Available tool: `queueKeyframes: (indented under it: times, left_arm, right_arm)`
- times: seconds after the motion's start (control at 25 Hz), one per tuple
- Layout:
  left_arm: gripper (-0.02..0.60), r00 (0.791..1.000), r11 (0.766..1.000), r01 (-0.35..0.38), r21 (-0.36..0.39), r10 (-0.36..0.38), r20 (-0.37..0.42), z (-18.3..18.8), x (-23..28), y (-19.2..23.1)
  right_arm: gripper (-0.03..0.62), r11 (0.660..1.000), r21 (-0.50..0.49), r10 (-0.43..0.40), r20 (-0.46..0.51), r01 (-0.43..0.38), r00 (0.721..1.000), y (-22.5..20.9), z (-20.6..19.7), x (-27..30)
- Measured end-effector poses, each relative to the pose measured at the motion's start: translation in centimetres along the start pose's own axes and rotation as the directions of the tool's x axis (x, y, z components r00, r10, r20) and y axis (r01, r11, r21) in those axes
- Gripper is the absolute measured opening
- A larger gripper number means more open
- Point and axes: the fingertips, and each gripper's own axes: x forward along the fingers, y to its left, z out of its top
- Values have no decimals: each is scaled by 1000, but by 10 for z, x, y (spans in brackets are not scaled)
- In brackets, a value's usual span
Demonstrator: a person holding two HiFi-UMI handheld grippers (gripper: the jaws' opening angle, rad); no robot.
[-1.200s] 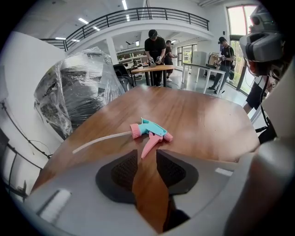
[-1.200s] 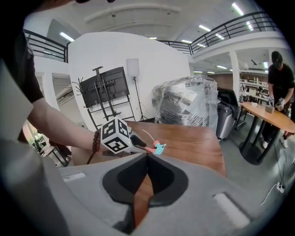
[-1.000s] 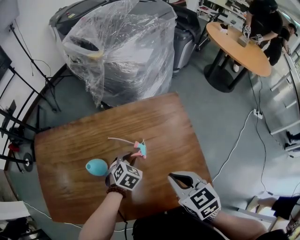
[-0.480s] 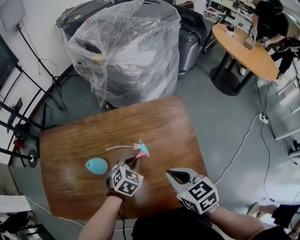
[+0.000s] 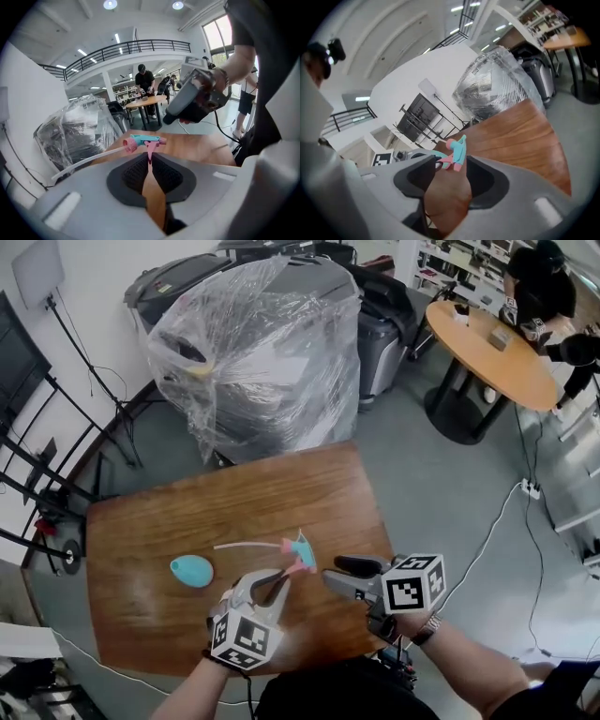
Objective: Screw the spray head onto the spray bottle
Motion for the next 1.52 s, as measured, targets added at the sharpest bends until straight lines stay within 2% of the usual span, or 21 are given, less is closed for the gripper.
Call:
queueKeyframes:
  times: [0.16,0.32,0.4,0.52,0.72,0.92,1.0,1.28,1.4,1.52]
  left_arm:
    - [44,996,1000,-8,5,8,89,30,-24,-12]
    - [44,987,999,-27,20,24,157,56,-43,-25]
    - [44,983,999,-34,24,29,184,68,-50,-32]
    - [44,975,999,-42,23,36,217,84,-60,-40]
    - [44,968,998,-55,15,50,244,93,-71,-51]
    - [44,961,998,-59,3,56,271,96,-78,-51]
    - [44,958,998,-58,-4,57,281,95,-79,-48]
    - [49,948,999,-5,-42,18,318,83,-87,-39]
    - [139,947,998,9,-69,14,322,66,-94,-29]
    - [166,954,990,-44,-130,80,288,21,-108,-5]
  right_arm:
    - [209,988,103,117,15,-118,993,4,14,-5]
    - [237,958,136,253,16,-253,967,24,30,-2]
    - [259,934,140,331,14,-330,944,39,34,0]
    - [259,899,130,420,6,-417,907,58,38,2]
    - [255,871,64,490,-31,-488,871,81,40,1]
    - [194,869,-12,492,-91,-495,866,95,37,4]
    - [129,873,-37,481,-100,-486,871,97,37,5]
    - [121,905,-178,374,-99,-386,922,110,40,12]
    - [121,919,-247,296,-88,-308,951,113,45,16]
    - [121,921,-310,216,-97,-235,972,118,45,26]
